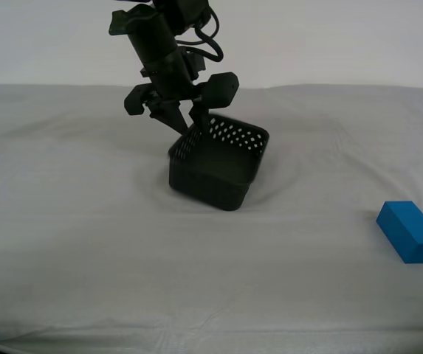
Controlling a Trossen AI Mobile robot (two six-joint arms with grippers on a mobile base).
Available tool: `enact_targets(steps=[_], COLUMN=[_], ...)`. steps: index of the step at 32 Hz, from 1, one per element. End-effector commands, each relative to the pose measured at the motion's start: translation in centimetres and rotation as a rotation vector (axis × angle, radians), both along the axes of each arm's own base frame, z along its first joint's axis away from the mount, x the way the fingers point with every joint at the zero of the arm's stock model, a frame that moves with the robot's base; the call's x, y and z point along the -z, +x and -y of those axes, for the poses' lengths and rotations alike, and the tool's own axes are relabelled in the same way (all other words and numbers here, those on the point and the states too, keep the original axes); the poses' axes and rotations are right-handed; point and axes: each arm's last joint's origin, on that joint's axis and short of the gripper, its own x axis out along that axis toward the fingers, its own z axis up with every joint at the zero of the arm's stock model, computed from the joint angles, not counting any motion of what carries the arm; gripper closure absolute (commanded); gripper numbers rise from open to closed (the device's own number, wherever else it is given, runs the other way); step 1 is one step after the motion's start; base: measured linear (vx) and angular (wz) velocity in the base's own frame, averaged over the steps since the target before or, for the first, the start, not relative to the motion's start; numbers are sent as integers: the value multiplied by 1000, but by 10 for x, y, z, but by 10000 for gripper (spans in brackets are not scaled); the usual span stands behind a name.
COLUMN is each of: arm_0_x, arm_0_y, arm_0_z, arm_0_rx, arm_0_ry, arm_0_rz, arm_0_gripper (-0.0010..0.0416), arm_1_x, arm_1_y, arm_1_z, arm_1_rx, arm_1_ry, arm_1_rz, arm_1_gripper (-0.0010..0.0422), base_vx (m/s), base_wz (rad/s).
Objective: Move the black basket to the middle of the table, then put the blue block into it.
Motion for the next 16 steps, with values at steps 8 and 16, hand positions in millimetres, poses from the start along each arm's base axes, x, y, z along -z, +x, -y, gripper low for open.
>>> enact_targets(steps=[8, 16], arm_0_x=[6, -21], arm_0_y=[2, -1], arm_0_z=[-1, -2], arm_0_rx=[-16, -48], arm_0_ry=[0, -19], arm_0_rz=[-171, -683], arm_0_gripper=[405, 405], arm_1_x=[-8, -33], arm_1_y=[13, 46], arm_1_z=[-1, -20], arm_1_rx=[-62, -120], arm_1_ry=[24, -15], arm_1_rz=[125, 214], arm_1_gripper=[116, 141], base_vx=[0, 0], base_wz=[0, 0])
